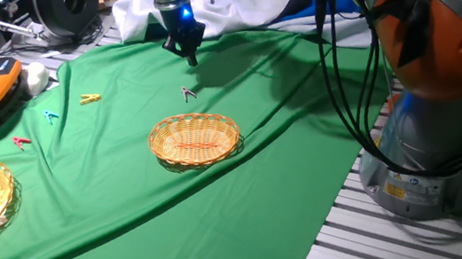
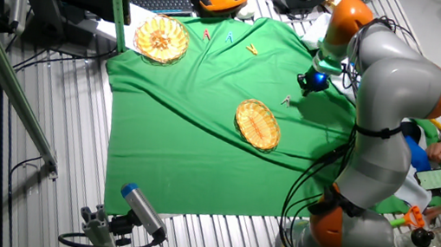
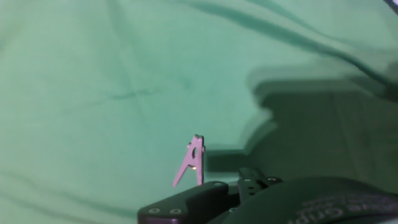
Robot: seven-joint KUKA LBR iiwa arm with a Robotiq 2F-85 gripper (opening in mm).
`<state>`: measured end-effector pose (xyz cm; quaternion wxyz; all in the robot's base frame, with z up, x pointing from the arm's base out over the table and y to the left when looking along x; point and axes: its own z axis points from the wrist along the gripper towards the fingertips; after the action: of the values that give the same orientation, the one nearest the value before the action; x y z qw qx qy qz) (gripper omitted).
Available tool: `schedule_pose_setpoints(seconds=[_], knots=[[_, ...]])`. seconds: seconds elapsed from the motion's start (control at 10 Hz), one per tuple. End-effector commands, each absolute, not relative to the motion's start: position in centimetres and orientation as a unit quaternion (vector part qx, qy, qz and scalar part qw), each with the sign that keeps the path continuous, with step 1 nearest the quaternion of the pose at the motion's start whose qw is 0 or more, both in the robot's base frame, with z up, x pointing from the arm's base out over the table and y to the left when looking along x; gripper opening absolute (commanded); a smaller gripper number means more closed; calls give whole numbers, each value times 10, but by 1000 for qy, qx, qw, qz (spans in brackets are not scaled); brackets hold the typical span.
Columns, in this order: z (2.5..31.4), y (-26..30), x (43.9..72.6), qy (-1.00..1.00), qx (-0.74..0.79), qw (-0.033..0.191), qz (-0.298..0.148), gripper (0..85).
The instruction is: Use a clamp
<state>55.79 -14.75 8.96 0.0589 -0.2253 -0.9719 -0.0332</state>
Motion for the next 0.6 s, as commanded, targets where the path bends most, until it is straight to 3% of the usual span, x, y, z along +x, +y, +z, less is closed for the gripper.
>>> schedule_pose_setpoints(seconds=[0.0, 0.2, 0.4, 0.5], knots=[[90, -147, 558, -861, -503, 51, -50, 0], [90, -147, 558, -844, -529, 59, -68, 0], [89, -143, 559, -833, -548, 55, -57, 0], [86, -127, 566, -825, -561, 50, -53, 170]])
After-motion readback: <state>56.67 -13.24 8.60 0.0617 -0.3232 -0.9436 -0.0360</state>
